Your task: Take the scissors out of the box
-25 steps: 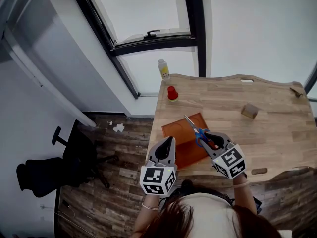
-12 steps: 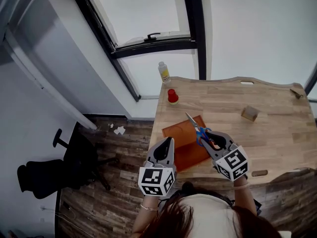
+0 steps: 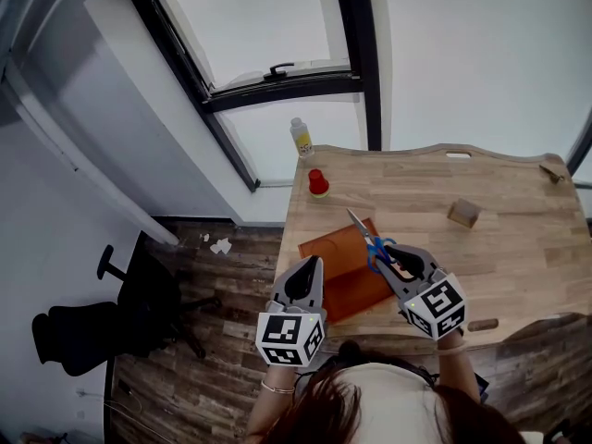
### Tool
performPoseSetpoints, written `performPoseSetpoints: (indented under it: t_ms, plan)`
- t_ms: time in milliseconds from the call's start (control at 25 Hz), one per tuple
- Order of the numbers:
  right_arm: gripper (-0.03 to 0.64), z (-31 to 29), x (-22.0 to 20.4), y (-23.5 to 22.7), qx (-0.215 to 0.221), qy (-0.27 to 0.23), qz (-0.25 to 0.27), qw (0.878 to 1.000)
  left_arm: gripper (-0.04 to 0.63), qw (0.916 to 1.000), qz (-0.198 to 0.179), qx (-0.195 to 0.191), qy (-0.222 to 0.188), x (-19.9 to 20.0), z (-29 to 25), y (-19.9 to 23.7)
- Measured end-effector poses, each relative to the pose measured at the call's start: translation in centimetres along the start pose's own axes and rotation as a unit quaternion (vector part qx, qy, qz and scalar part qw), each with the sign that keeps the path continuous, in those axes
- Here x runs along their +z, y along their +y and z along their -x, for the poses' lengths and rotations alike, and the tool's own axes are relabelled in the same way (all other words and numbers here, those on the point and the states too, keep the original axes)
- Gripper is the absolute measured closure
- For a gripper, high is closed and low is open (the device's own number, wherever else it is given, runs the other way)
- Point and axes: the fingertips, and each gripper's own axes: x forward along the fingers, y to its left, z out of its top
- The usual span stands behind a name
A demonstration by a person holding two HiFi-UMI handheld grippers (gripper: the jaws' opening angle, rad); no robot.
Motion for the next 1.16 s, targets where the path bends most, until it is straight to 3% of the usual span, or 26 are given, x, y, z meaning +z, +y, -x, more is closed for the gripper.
performPoseSetpoints:
  t_ms: [1160]
  plan:
    - [0.505,0.7,1.0,-1.5,0.009,-0.013,0.011,1.000,0.575,0.9999,0.009,0.005,0.011,-0.7,-2.1,-1.3]
